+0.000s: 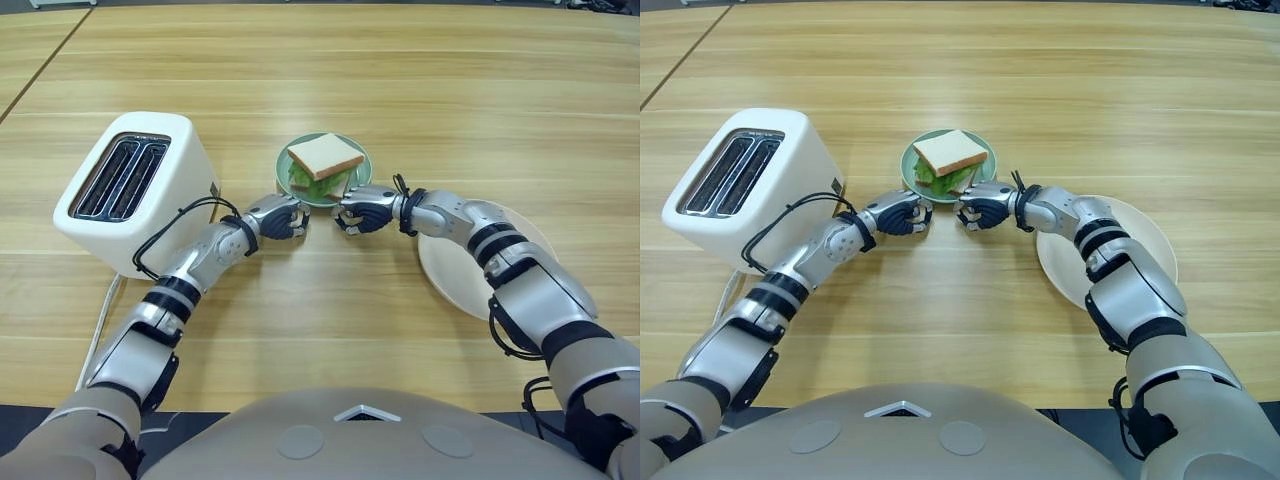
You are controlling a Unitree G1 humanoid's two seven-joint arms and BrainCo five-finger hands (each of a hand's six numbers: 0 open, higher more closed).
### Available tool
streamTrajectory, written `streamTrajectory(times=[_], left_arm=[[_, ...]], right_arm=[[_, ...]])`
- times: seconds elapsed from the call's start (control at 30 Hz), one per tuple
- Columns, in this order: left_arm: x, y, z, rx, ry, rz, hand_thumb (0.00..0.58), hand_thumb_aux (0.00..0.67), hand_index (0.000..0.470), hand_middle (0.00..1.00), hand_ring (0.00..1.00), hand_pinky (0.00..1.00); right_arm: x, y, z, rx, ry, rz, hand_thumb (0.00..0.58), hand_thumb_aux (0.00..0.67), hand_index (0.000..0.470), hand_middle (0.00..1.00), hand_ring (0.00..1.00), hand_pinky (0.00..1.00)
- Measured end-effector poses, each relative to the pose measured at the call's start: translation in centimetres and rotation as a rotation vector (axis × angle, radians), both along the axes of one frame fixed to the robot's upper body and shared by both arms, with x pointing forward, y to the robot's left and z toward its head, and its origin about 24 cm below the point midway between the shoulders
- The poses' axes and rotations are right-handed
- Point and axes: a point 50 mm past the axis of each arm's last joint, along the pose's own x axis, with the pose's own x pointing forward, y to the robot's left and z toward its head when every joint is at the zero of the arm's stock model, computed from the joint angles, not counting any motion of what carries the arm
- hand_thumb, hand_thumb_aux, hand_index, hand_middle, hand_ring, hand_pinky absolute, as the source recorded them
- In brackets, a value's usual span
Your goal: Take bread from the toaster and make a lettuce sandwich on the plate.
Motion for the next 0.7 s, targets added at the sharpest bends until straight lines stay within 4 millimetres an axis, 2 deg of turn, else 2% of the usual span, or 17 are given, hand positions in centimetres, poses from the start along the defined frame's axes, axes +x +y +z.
streamTrajectory(times=[0.03,0.07,0.1,0.13,0.17,0.2,0.27,0.33,0.37,0.47,0.7], left_arm=[[-0.6,-0.2,1.1,-0.044,-0.039,0.002,0.445,0.347,0.243,1.00,1.00,1.00],[-1.1,-0.2,2.2,-0.082,-0.080,0.009,0.000,0.000,0.000,1.00,1.00,1.00],[-1.6,-0.1,3.3,-0.119,-0.119,0.018,0.000,0.000,0.000,0.85,0.85,0.85],[-2.1,0.1,4.2,-0.148,-0.146,0.028,0.000,0.000,0.000,0.24,0.24,0.24],[-3.0,0.5,5.6,-0.201,-0.184,0.049,0.000,0.000,0.000,0.00,0.00,0.00],[-4.0,1.0,6.6,-0.255,-0.203,0.065,0.000,0.000,0.000,0.00,0.00,0.00],[-6.4,2.1,7.6,-0.348,-0.197,0.096,0.000,0.000,0.000,0.00,0.00,0.00],[-9.1,3.8,6.8,-0.430,-0.114,0.168,0.000,0.000,0.000,0.00,0.00,0.00],[-9.8,4.3,6.3,-0.448,-0.077,0.199,0.000,0.000,0.000,0.00,0.00,0.00],[-10.4,5.8,6.3,-0.560,-0.062,0.265,0.000,0.000,0.000,0.00,0.00,0.00],[-9.9,7.8,5.9,-0.839,-0.053,0.339,0.000,0.000,0.000,0.00,0.00,0.00]], right_arm=[[-0.2,-0.3,0.9,0.065,-0.026,0.004,0.472,0.381,0.267,1.00,1.00,1.00],[-0.6,-0.5,1.8,0.132,-0.048,0.008,0.438,0.339,0.238,1.00,1.00,1.00],[-1.0,-0.8,2.5,0.192,-0.066,0.012,0.379,0.276,0.194,1.00,1.00,1.00],[-1.4,-1.0,3.1,0.241,-0.077,0.015,0.152,0.095,0.066,0.63,0.63,0.63],[-2.2,-1.5,4.0,0.319,-0.088,0.017,0.000,0.000,0.000,0.04,0.04,0.04],[-3.1,-2.0,4.7,0.392,-0.090,0.019,0.000,0.000,0.000,0.00,0.00,0.00],[-4.9,-3.2,5.7,0.512,-0.074,0.005,0.000,0.000,0.000,0.00,0.00,0.00],[-6.3,-4.9,5.9,0.611,-0.010,-0.065,0.000,0.000,0.000,0.00,0.00,0.00],[-6.6,-5.4,5.6,0.633,0.020,-0.097,0.000,0.000,0.000,0.00,0.00,0.00],[-6.9,-6.1,5.4,0.738,0.076,-0.164,0.000,0.000,0.000,0.00,0.00,0.00],[-6.4,-7.0,4.0,0.875,0.143,-0.256,0.000,0.000,0.000,0.00,0.00,0.00]])
